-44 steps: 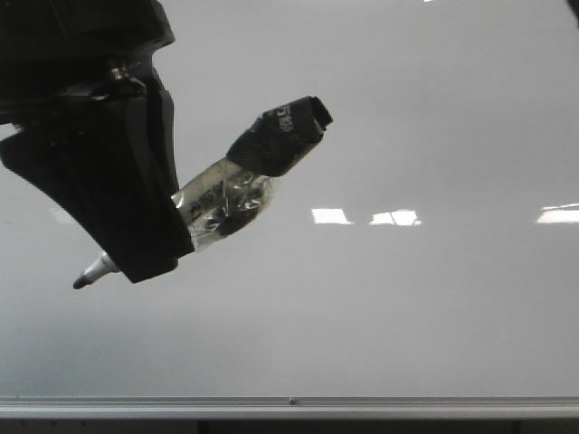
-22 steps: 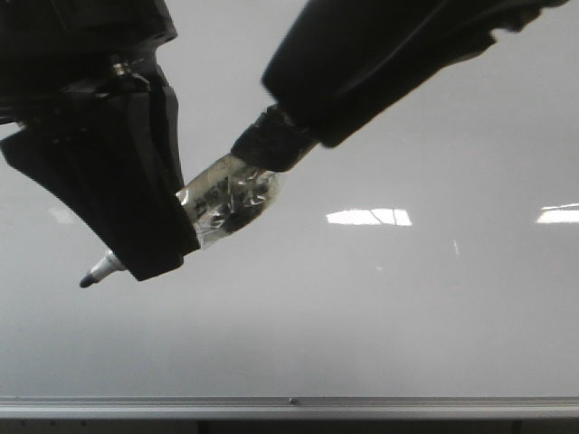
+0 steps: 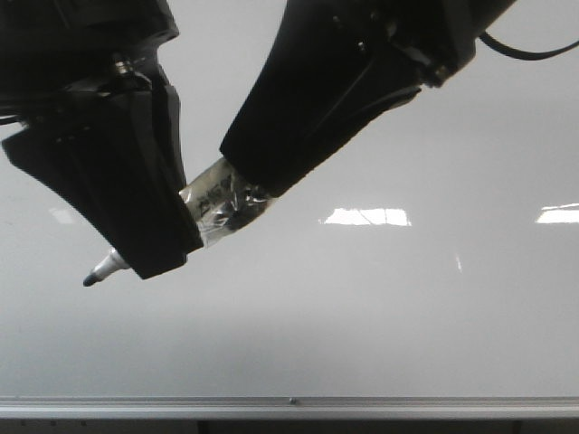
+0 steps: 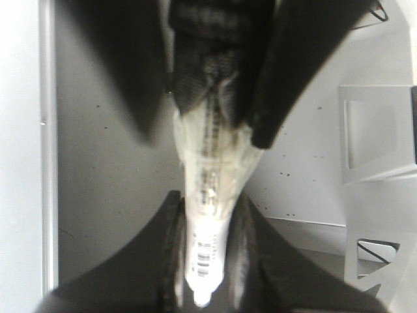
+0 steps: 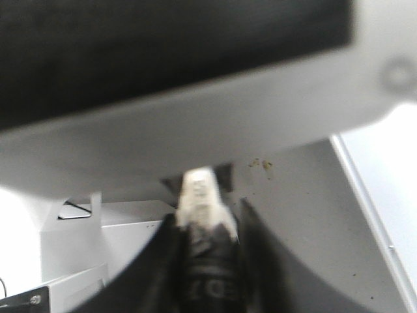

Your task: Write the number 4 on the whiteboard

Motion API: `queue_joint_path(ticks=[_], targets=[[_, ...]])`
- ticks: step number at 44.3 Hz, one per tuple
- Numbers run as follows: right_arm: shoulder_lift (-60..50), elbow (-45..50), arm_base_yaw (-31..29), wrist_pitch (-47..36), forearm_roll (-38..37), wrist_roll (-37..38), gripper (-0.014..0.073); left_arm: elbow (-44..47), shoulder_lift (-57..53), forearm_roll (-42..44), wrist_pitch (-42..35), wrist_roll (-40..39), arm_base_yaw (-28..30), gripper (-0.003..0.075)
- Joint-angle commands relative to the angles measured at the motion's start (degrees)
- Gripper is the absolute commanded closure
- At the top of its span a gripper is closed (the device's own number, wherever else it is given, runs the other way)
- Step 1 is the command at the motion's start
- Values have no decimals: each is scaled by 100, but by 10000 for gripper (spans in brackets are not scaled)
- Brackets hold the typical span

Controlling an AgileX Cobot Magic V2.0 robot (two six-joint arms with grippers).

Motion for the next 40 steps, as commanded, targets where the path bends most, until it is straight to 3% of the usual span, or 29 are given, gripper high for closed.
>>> queue_joint_path(ticks=[1,10,13,17,24,27,35,40], targets=[[-145,-196,4,90,281,-87,656,-176,-241,-315,269,-13,-50,741],[-151,-196,-20,87,112,-87,656,-176,-241,-398,217,-24,-50,734],[-170,-196,-71,79,95,-87,656,-176,-241,-398,73,-197,-50,682],[-242,-162,-232,104,95,-59,656,-176,-241,-400,-199,-491,-50,526],[-530,34,-605,173,95,-12,656,-176,-241,-410,-569,-620,-50,100],[-714,226,-792,175,90,-12,656,-176,-241,-420,-584,-620,-50,20],[-1449,905,-1572,103,84,-7,656,-176,-241,-441,-561,-620,-50,95],[-1988,1257,-2168,-164,84,6,656,-176,-241,-441,-542,-620,-50,253]])
